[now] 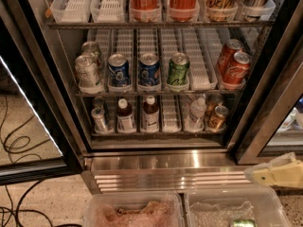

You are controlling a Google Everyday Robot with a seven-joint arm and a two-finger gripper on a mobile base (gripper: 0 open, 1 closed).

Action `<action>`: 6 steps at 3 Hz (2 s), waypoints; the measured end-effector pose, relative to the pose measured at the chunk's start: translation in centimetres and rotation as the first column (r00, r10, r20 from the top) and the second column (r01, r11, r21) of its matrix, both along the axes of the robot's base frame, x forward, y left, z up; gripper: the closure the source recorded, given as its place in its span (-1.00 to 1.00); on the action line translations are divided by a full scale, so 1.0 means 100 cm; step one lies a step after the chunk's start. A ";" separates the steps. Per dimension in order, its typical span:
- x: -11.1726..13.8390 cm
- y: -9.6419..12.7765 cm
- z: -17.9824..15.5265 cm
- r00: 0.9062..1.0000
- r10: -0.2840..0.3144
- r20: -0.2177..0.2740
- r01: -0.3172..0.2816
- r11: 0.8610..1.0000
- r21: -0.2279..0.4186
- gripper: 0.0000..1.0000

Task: Pick water bottle from bottom shelf of fridge

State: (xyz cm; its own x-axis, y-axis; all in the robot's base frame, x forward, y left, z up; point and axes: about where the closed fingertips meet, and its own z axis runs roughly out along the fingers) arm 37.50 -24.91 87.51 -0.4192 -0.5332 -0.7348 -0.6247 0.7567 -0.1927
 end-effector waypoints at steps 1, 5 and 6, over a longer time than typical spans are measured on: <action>0.013 0.006 -0.012 0.982 -0.188 0.024 0.180 0.965 0.193 -1.00; 0.029 -0.032 -0.065 0.860 -0.502 0.090 0.444 0.823 0.354 -1.00; 0.031 -0.079 -0.087 0.757 -0.647 0.093 0.552 0.708 0.440 -1.00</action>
Offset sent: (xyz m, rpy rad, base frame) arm 0.0094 0.0060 -0.0116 0.1598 -0.0275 -0.1528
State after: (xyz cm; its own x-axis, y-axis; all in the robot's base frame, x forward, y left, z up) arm 40.60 -32.78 78.81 -0.3537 0.1009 -0.9299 0.0126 0.9946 0.1031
